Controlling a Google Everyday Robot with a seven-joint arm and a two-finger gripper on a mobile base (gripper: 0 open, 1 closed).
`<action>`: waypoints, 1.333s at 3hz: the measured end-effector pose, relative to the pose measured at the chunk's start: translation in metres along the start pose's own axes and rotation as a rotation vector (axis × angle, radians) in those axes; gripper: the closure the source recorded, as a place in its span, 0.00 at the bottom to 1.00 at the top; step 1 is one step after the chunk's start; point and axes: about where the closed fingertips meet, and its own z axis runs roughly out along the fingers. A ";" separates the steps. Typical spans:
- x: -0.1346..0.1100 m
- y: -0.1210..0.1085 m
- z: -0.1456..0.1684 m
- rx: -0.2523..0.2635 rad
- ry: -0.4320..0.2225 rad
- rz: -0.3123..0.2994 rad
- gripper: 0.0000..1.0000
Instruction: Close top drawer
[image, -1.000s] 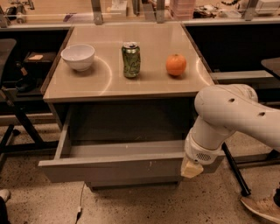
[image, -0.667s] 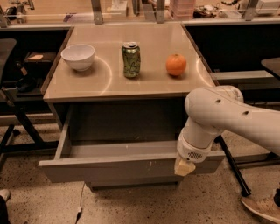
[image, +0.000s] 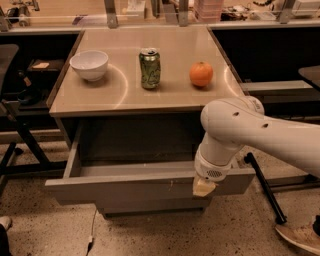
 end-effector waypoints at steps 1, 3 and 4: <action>0.000 0.000 0.000 0.000 0.000 0.000 0.68; 0.000 0.000 0.000 0.000 0.000 0.000 0.21; 0.000 0.000 0.000 0.000 0.000 0.000 0.00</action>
Offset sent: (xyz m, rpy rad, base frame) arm 0.0000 0.0000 0.0000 0.0000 0.0000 0.0000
